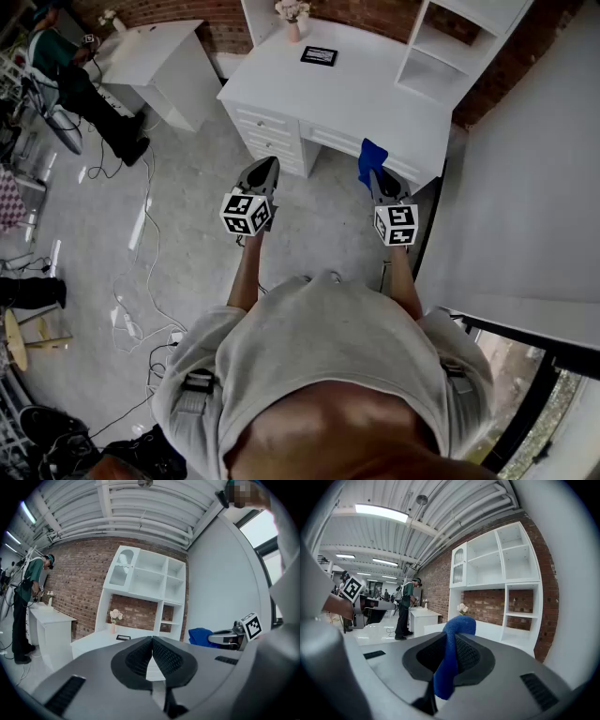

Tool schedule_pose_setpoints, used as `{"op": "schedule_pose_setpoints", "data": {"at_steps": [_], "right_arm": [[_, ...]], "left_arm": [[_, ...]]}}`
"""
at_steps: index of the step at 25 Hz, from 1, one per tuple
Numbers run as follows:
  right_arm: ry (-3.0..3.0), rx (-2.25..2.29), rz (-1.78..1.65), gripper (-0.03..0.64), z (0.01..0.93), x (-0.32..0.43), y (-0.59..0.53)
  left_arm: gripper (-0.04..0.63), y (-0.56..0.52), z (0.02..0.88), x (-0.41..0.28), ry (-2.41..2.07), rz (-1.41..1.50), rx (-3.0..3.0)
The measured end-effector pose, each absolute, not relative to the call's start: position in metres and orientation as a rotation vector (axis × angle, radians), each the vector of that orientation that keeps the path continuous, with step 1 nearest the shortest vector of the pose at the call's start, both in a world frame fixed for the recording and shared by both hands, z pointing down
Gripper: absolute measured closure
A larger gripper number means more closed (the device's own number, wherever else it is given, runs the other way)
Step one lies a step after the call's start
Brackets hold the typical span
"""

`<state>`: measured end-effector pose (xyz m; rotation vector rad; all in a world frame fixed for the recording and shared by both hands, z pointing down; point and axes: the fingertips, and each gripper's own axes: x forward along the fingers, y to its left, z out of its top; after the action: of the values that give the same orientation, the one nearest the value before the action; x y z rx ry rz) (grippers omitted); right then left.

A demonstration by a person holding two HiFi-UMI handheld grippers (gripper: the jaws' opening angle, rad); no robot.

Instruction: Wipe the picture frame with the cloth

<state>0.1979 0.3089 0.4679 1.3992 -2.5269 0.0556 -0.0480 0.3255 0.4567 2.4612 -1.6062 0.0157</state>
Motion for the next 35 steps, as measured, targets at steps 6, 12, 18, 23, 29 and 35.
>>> {"op": "schedule_pose_setpoints", "data": {"at_steps": [6, 12, 18, 23, 29, 35], "right_arm": [[-2.526, 1.401, 0.042, 0.555, 0.464, 0.195, 0.304], [-2.534, 1.394, 0.038, 0.555, 0.460, 0.194, 0.306], [-2.557, 1.371, 0.047, 0.555, 0.460, 0.197, 0.313], [-2.569, 1.344, 0.056, 0.555, 0.463, 0.209, 0.319], [-2.600, 1.301, 0.045, 0.555, 0.461, 0.227, 0.325], [-2.616, 1.296, 0.057, 0.555, 0.461, 0.243, 0.324]], "left_arm": [[0.578, 0.321, 0.453, -0.052, -1.607, 0.004, 2.469], [0.578, 0.323, 0.449, -0.050, -1.606, 0.001, 2.474], [0.578, 0.330, 0.446, -0.043, -1.622, -0.005, 2.461], [0.578, 0.338, 0.449, -0.024, -1.630, -0.008, 2.443], [0.578, 0.347, 0.447, 0.001, -1.658, -0.021, 2.431], [0.578, 0.352, 0.449, 0.018, -1.663, 0.007, 2.420]]}}
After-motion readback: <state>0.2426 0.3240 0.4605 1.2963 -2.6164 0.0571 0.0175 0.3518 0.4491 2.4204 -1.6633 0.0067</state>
